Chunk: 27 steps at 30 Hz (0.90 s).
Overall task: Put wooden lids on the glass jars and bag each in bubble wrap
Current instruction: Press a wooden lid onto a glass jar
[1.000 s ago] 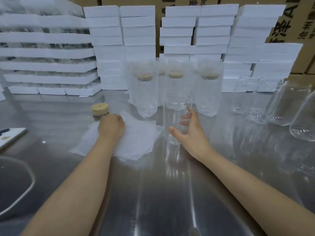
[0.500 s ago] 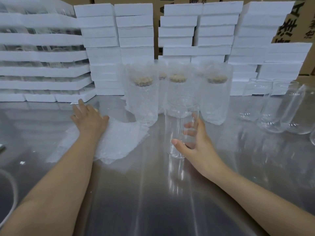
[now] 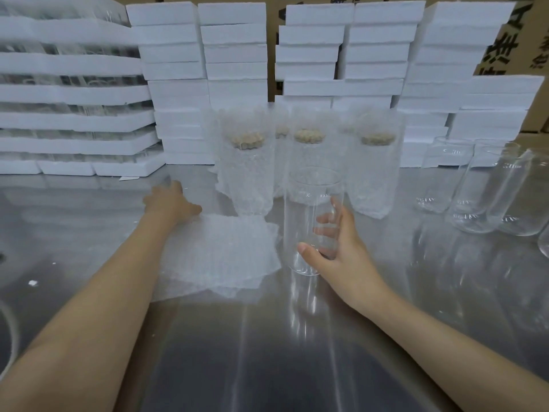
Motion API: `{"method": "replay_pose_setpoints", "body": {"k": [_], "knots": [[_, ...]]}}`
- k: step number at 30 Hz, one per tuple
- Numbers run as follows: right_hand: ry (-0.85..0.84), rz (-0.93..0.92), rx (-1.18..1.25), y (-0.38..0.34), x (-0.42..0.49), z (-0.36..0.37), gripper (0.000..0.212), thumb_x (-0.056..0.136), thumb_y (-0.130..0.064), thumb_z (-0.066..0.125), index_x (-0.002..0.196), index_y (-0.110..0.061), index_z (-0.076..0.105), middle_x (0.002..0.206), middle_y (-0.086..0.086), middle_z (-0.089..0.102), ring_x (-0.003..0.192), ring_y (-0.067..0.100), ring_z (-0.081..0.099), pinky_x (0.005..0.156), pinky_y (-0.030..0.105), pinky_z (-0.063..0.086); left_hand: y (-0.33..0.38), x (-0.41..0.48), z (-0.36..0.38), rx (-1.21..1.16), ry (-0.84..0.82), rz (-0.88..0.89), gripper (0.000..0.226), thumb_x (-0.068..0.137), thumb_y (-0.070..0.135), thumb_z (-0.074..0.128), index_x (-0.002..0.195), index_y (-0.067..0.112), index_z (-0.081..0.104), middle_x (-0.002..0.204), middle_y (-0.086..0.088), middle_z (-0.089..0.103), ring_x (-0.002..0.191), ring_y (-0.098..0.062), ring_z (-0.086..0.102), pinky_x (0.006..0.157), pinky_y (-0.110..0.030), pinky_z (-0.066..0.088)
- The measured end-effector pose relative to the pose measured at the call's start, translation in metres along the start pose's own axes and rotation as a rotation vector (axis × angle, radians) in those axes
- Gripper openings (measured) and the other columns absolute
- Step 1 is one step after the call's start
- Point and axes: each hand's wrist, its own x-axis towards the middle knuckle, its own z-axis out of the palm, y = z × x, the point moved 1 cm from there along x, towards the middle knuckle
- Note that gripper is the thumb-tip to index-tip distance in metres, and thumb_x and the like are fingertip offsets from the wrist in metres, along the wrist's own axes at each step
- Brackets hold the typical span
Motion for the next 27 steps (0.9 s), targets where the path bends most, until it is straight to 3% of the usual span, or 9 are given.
{"method": "replay_pose_setpoints", "body": {"k": [5,8,11,14,15,17,19,22,27], "knots": [[-0.005,0.003,-0.014,-0.002,-0.001,0.000,0.091,0.085,-0.035,0.072,0.152,-0.034,0.009,0.133,-0.011,0.039,0.123,0.001,0.044,0.095,0.027,0.048,0.016,-0.022,0.002,-0.158,0.002,-0.005,0.039,0.078,0.019,0.067,0.112,0.012,0.049,0.129,-0.018,0.048,0.121,-0.034,0.041,0.090,-0.034,0.035],[-0.005,0.001,-0.005,-0.003,-0.001,0.000,0.091,0.086,-0.033,0.072,0.153,-0.031,0.009,0.134,-0.007,0.038,0.123,0.005,0.044,0.096,0.028,0.048,0.015,-0.035,0.001,-0.230,0.150,0.017,0.051,0.080,0.019,0.070,0.125,0.012,0.048,0.130,-0.022,0.042,0.123,-0.037,0.034,0.097,-0.036,0.029],[-0.013,0.016,-0.004,-0.005,-0.001,-0.001,0.092,0.086,-0.033,0.071,0.153,-0.029,0.008,0.134,-0.005,0.038,0.121,0.013,0.048,0.097,0.032,0.049,0.018,-0.053,-0.009,-0.371,0.408,0.139,0.054,0.084,0.023,0.070,0.131,0.008,0.048,0.134,-0.022,0.038,0.125,-0.038,0.031,0.105,-0.036,0.024],[-0.006,0.019,0.001,-0.006,-0.001,-0.001,0.092,0.086,-0.032,0.072,0.153,-0.028,0.010,0.132,-0.004,0.038,0.120,0.016,0.050,0.098,0.035,0.049,0.041,-0.086,-0.018,-0.784,0.530,0.232,0.036,0.095,0.035,0.056,0.119,0.009,0.054,0.114,-0.009,0.056,0.109,-0.027,0.051,0.092,-0.034,0.040],[-0.002,0.018,0.003,-0.007,-0.001,-0.002,0.092,0.085,-0.031,0.073,0.153,-0.026,0.011,0.132,-0.003,0.039,0.120,0.015,0.050,0.098,0.036,0.049,0.053,-0.100,-0.020,-1.049,0.452,0.182,0.033,0.098,0.040,0.048,0.112,0.011,0.056,0.102,-0.004,0.061,0.094,-0.022,0.058,0.079,-0.032,0.047],[0.017,0.017,0.009,-0.008,-0.001,-0.002,0.091,0.085,-0.029,0.074,0.153,-0.023,0.013,0.132,-0.002,0.039,0.120,0.013,0.048,0.100,0.038,0.048,0.078,-0.127,-0.022,-1.598,0.146,-0.008,0.048,0.101,0.048,0.034,0.107,0.008,0.058,0.091,-0.006,0.067,0.074,-0.018,0.065,0.056,-0.025,0.050],[0.046,0.020,0.014,-0.008,-0.001,-0.004,0.089,0.084,-0.027,0.074,0.152,-0.022,0.017,0.129,-0.002,0.040,0.118,0.013,0.048,0.100,0.040,0.048,0.098,-0.153,-0.021,-1.901,-0.182,-0.097,0.062,0.100,0.053,0.025,0.109,0.001,0.058,0.092,-0.014,0.070,0.074,-0.020,0.069,0.049,-0.021,0.050],[0.012,0.023,0.002,-0.003,-0.005,-0.014,0.083,0.085,-0.031,0.073,0.149,-0.025,0.020,0.123,-0.005,0.044,0.115,0.012,0.052,0.093,0.037,0.052,0.111,-0.179,-0.020,-2.067,-0.428,-0.059,0.068,0.099,0.058,0.026,0.110,-0.001,0.058,0.097,-0.019,0.072,0.079,-0.024,0.071,0.054,-0.022,0.055],[-0.163,-0.015,-0.020,0.001,-0.013,-0.031,0.083,0.076,-0.043,0.070,0.144,-0.032,0.023,0.116,-0.017,0.046,0.110,0.002,0.054,0.080,0.022,0.053,0.111,-0.188,-0.028,-2.130,-0.451,0.116,0.076,0.093,0.063,0.029,0.116,-0.005,0.055,0.110,-0.020,0.069,0.099,-0.028,0.069,0.070,-0.028,0.058]]}}
